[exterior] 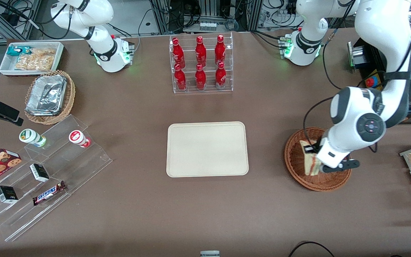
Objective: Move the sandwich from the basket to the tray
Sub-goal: 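Lift the sandwich and carry it over the cream tray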
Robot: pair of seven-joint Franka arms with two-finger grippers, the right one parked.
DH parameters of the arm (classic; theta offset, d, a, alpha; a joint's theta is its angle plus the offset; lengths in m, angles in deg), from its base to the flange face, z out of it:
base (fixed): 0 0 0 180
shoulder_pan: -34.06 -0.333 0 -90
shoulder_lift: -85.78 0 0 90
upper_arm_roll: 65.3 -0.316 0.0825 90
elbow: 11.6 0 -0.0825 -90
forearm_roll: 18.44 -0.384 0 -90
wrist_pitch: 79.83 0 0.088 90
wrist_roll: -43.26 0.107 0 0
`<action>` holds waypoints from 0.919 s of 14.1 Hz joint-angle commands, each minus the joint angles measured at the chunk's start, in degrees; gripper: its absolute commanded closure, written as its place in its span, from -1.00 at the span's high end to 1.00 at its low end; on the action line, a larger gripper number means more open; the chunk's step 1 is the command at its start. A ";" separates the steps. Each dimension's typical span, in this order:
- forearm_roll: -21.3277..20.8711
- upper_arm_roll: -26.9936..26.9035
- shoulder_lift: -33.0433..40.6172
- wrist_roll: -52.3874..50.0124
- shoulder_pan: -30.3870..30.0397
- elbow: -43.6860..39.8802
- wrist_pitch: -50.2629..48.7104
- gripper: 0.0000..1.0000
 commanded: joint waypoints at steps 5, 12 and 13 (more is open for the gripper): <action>-0.72 0.86 -14.38 -21.66 18.44 -16.78 -2.76 -0.87; -0.63 0.68 -23.52 -32.66 30.49 -27.60 -2.49 -0.87; -0.72 0.59 -24.84 -34.16 31.55 -29.45 -2.49 -0.87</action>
